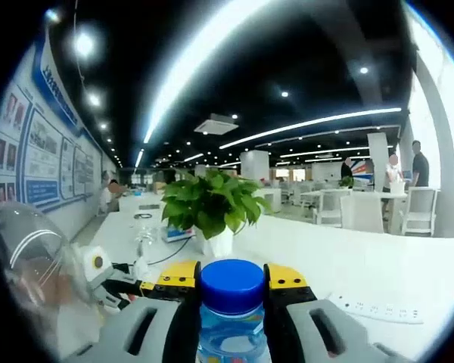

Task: Open the cover put in the Mizone put the cover back on

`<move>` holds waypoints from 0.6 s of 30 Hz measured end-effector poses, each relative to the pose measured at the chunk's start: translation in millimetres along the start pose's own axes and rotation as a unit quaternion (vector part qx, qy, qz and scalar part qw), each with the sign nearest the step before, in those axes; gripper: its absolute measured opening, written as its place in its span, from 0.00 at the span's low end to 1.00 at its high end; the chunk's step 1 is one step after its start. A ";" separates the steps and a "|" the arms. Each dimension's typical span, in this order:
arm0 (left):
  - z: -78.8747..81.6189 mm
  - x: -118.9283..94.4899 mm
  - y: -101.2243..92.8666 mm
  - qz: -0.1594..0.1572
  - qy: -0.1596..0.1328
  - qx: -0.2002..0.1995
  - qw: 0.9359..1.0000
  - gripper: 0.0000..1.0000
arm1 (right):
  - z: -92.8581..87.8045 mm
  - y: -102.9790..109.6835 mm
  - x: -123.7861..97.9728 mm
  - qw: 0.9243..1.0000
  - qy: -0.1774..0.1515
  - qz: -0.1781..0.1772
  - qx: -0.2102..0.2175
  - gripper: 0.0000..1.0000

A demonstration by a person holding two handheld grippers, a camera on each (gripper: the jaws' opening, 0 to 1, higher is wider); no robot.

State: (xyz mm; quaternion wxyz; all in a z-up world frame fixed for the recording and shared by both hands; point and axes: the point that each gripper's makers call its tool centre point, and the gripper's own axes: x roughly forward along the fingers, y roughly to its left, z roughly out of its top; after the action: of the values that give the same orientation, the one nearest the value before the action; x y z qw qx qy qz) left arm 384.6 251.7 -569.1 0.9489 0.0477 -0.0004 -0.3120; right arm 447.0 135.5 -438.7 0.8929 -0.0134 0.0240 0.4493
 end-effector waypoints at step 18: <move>15.6 -7.1 2.2 0.009 -0.028 -0.019 0.999 0.25 | 0.6 0.2 -2.1 1.000 -0.014 0.003 0.021 0.25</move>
State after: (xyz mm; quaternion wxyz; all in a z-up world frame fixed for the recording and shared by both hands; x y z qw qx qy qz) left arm 379.7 256.2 -553.2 0.9520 0.0204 -0.0214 -0.3047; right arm 445.6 133.9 -438.0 0.8921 0.0116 0.0211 0.4512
